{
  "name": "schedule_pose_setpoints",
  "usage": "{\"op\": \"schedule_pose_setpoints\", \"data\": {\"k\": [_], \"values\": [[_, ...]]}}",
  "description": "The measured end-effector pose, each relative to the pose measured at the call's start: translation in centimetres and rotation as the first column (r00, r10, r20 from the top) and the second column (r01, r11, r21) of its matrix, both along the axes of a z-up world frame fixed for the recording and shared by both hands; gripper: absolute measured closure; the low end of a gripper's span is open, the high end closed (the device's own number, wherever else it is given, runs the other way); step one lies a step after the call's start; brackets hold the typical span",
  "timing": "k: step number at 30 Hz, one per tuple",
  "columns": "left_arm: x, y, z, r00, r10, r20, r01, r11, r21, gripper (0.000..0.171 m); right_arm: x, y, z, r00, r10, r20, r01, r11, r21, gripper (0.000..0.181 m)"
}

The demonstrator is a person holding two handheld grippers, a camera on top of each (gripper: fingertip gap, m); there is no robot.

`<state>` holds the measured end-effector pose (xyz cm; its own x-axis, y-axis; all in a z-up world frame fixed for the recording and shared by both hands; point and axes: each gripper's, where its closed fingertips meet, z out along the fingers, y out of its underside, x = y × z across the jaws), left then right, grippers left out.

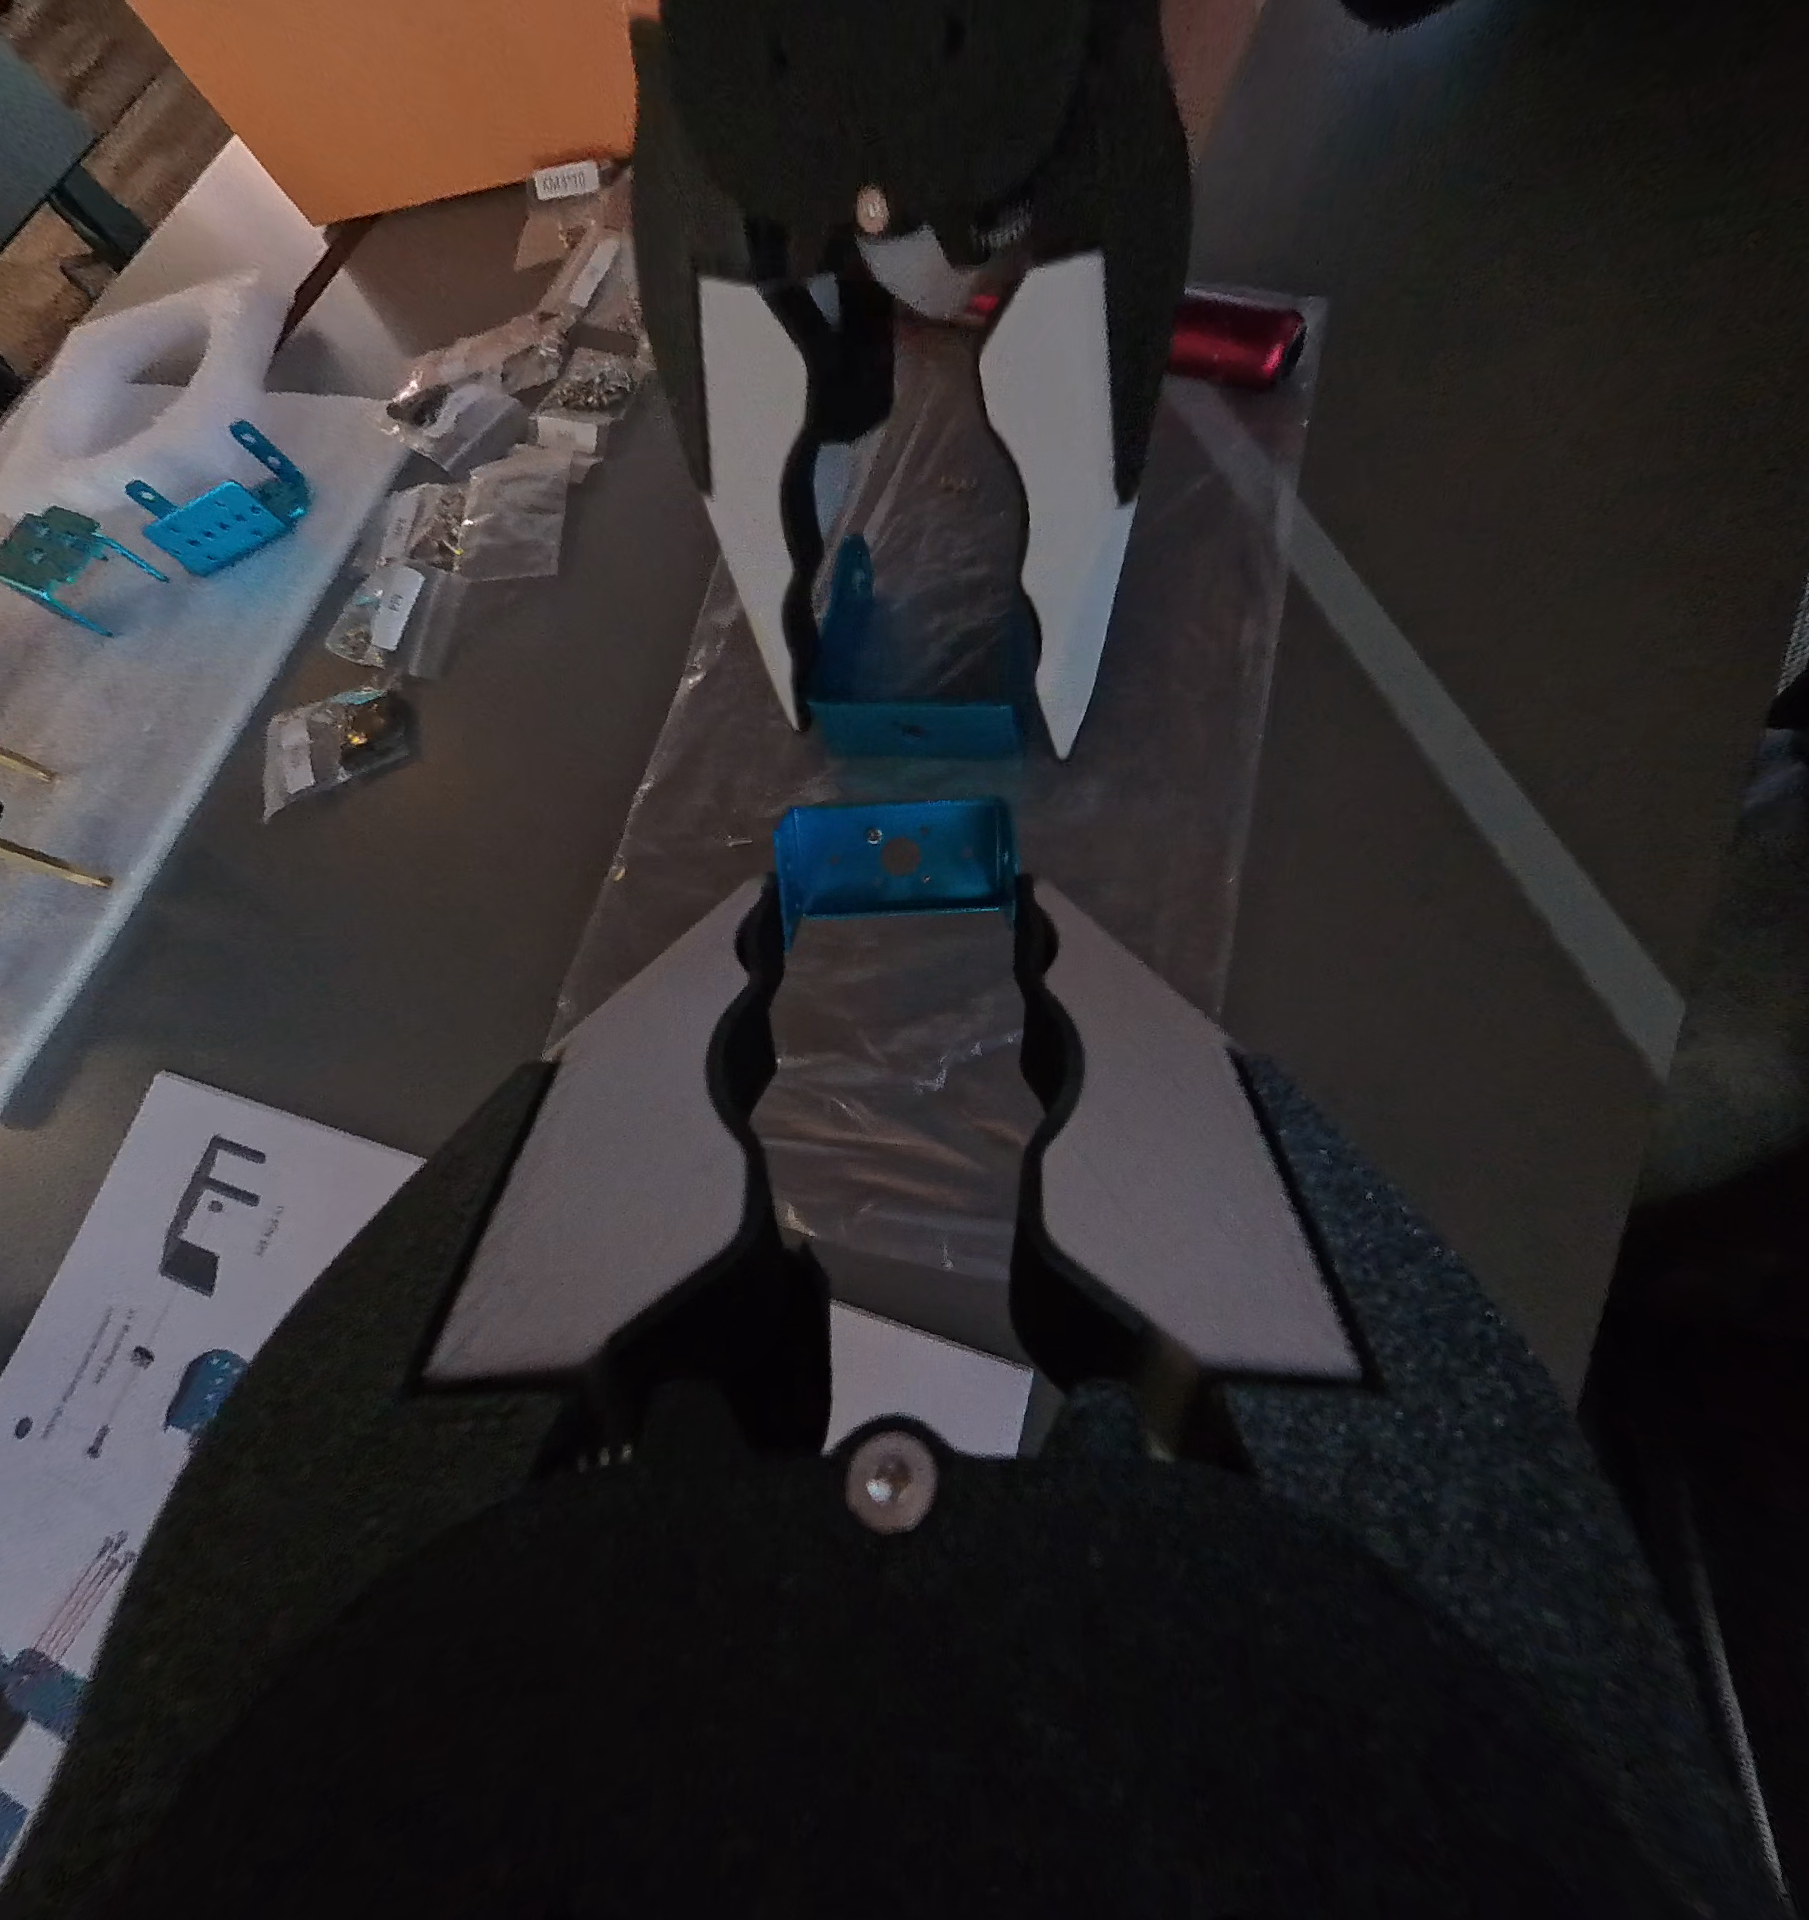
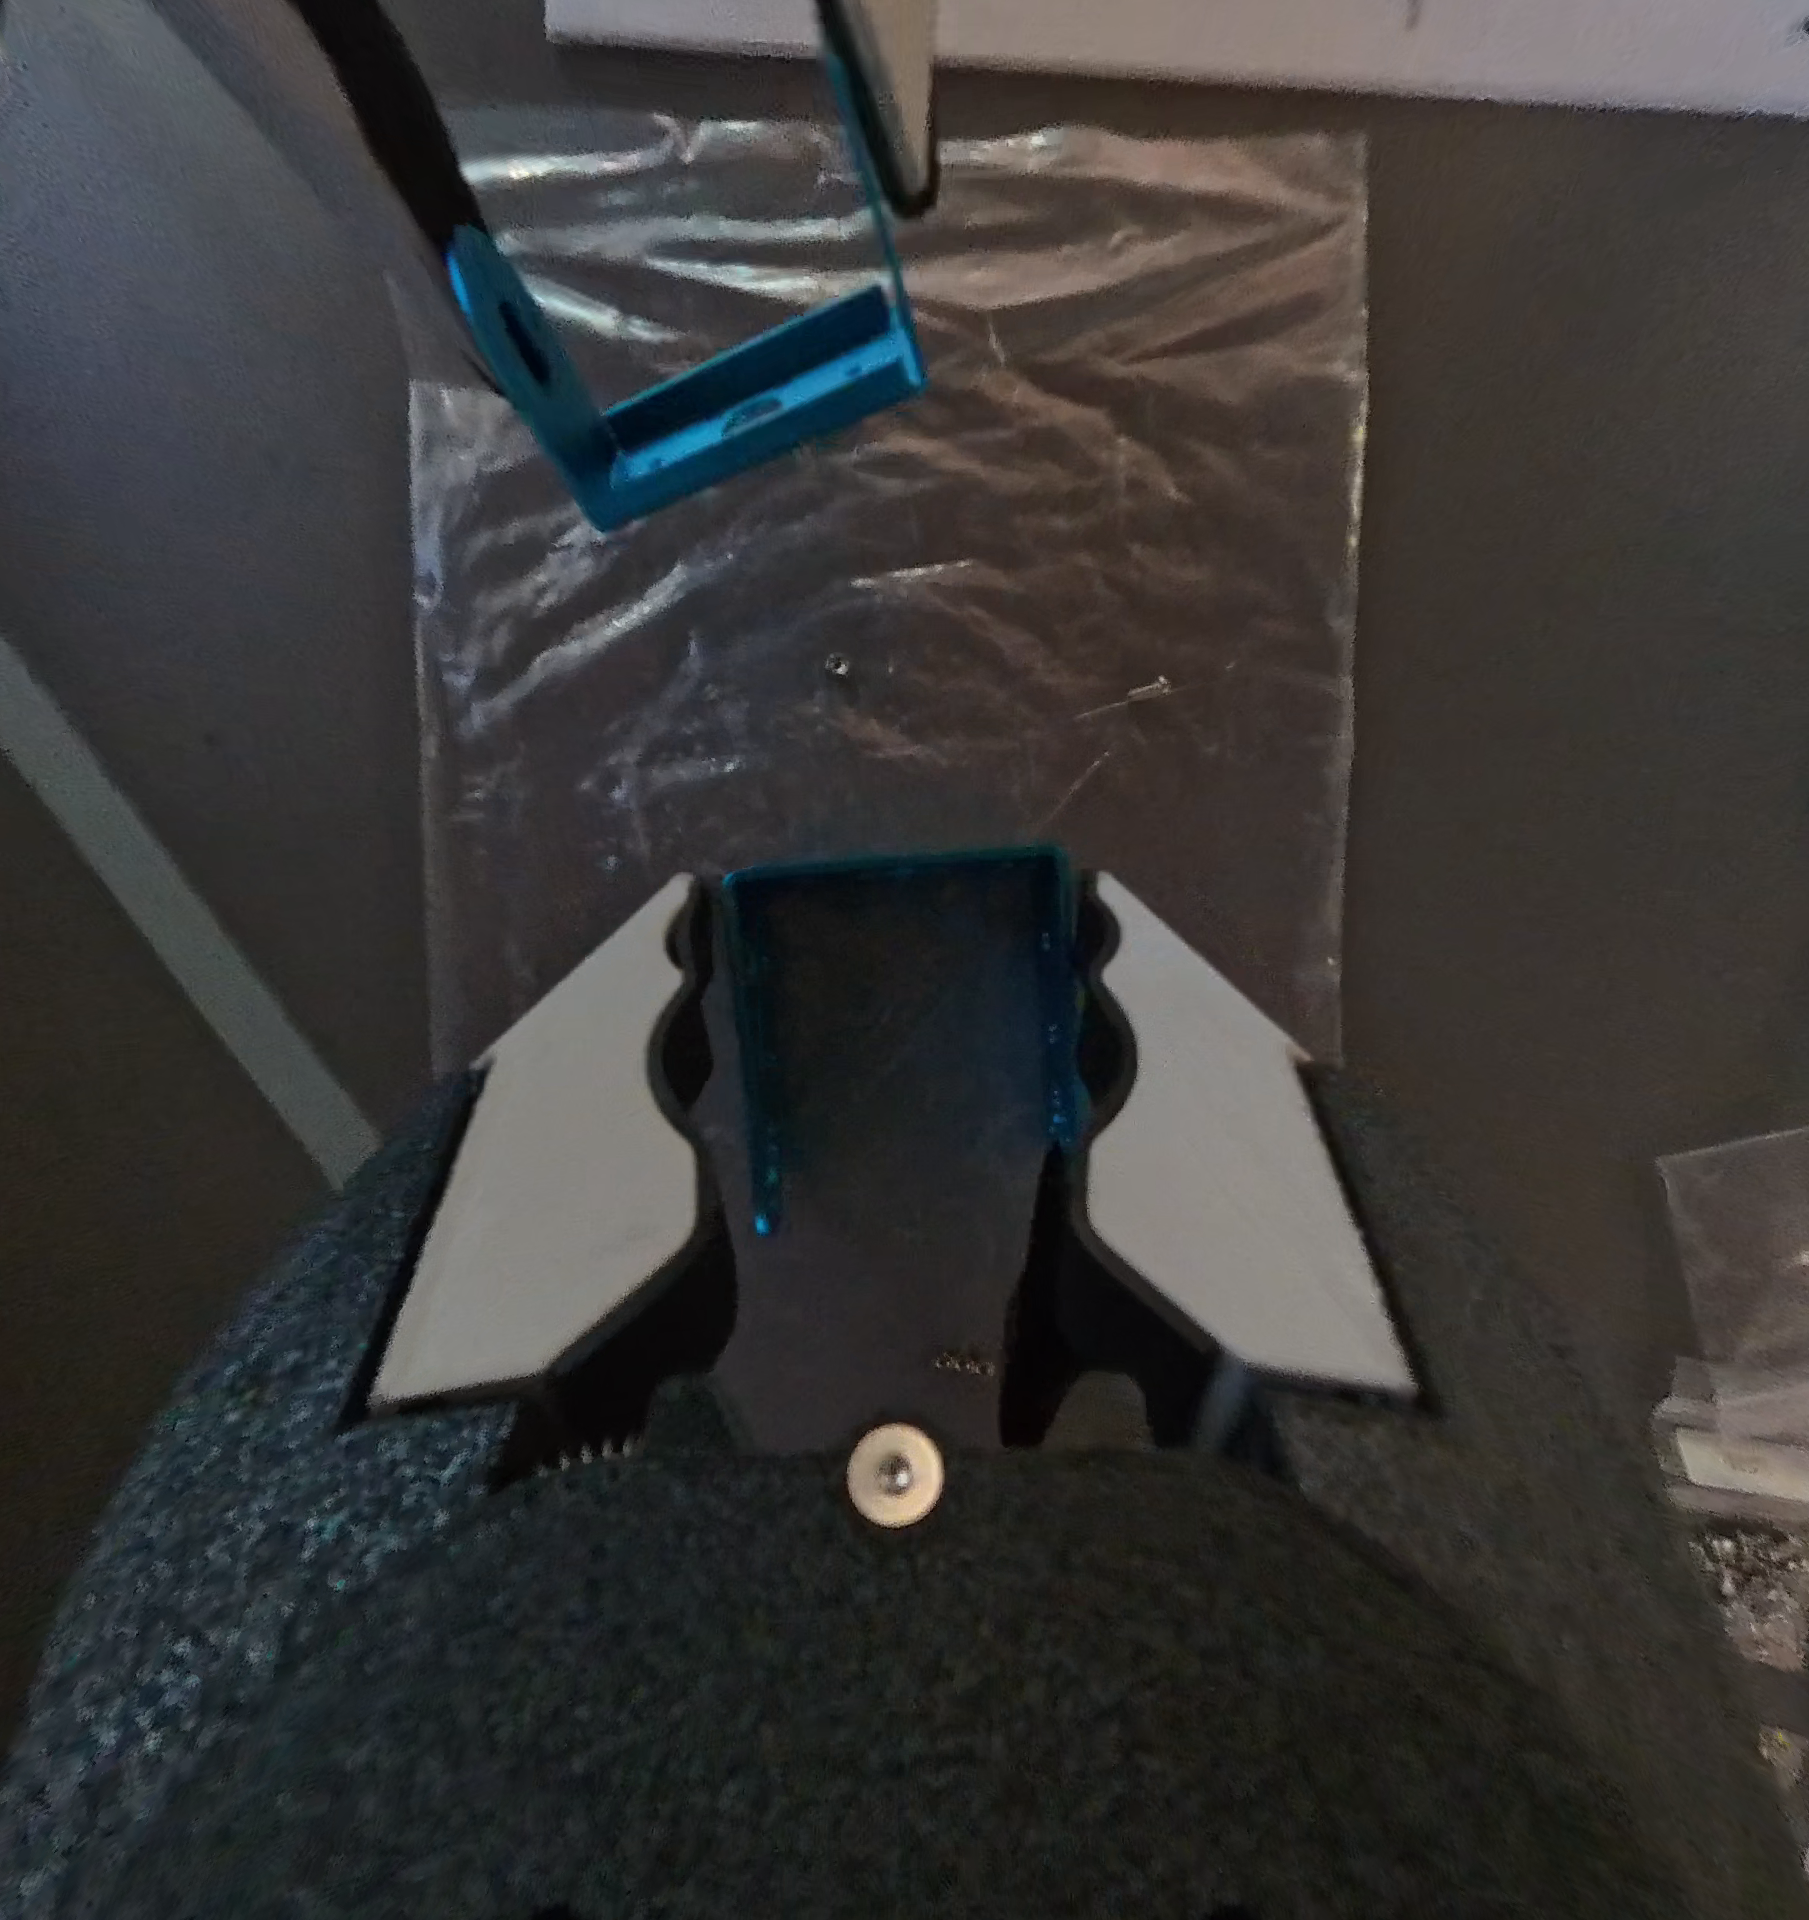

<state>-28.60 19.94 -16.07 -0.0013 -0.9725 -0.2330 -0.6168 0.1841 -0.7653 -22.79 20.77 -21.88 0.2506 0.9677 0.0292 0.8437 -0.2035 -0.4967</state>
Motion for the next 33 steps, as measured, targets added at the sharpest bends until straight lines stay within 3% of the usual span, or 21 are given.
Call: {"op": "schedule_pose_setpoints", "data": {"k": [4,7,10,12,14,17,22,26,28,33], "values": [[-0.1,-0.1,1.2,1.0,-0.014,0.022,0.014,1.0,-0.016,0.127,-0.2,0.1,0.6,0.999,0.033,-0.03,-0.031,0.998,0.052,0.114],[0.0,-0.4,2.6,0.999,-0.026,0.035,0.027,0.999,-0.028,0.127,-1.0,-0.1,3.3,0.974,0.047,-0.22,-0.026,0.995,0.096,0.115],[0.5,-0.7,4.1,0.998,-0.038,0.042,0.039,0.999,-0.029,0.127,-2.1,-0.9,8.2,0.844,0.117,-0.523,-0.025,0.983,0.179,0.116],[0.9,-1.1,5.1,0.998,-0.056,0.043,0.057,0.998,-0.026,0.127,-2.1,-1.4,10.1,0.76,0.135,-0.636,-0.013,0.981,0.193,0.115],[1.2,-1.4,6.3,0.997,-0.072,0.041,0.072,0.997,-0.003,0.127,-1.8,-1.2,10.8,0.736,0.164,-0.656,0.03,0.961,0.274,0.116],[1.6,-1.9,8.1,0.995,-0.093,0.044,0.092,0.996,0.016,0.127,-1.9,-1.9,11.7,0.674,0.174,-0.718,0.049,0.959,0.279,0.116],[2.6,-2.5,8.8,0.991,-0.136,0.013,0.135,0.991,0.021,0.127,-2.4,-2.9,13.0,0.583,0.23,-0.779,0.055,0.946,0.32,0.116],[3.3,-3.2,9.7,0.985,-0.172,-0.004,0.172,0.985,0.002,0.127,-2.3,-2.4,13.2,0.593,0.211,-0.777,0.111,0.934,0.338,0.116],[3.4,-3.4,10.0,0.981,-0.195,-0.021,0.194,0.981,-0.009,0.127,-2.2,-2.7,13.6,0.566,0.174,-0.806,0.132,0.946,0.297,0.116],[3.1,-3.8,11.0,0.96,-0.28,-0.013,0.278,0.958,-0.07,0.127,-1.9,-3.5,14.4,0.544,0.213,-0.812,0.199,0.907,0.372,0.116]]}}
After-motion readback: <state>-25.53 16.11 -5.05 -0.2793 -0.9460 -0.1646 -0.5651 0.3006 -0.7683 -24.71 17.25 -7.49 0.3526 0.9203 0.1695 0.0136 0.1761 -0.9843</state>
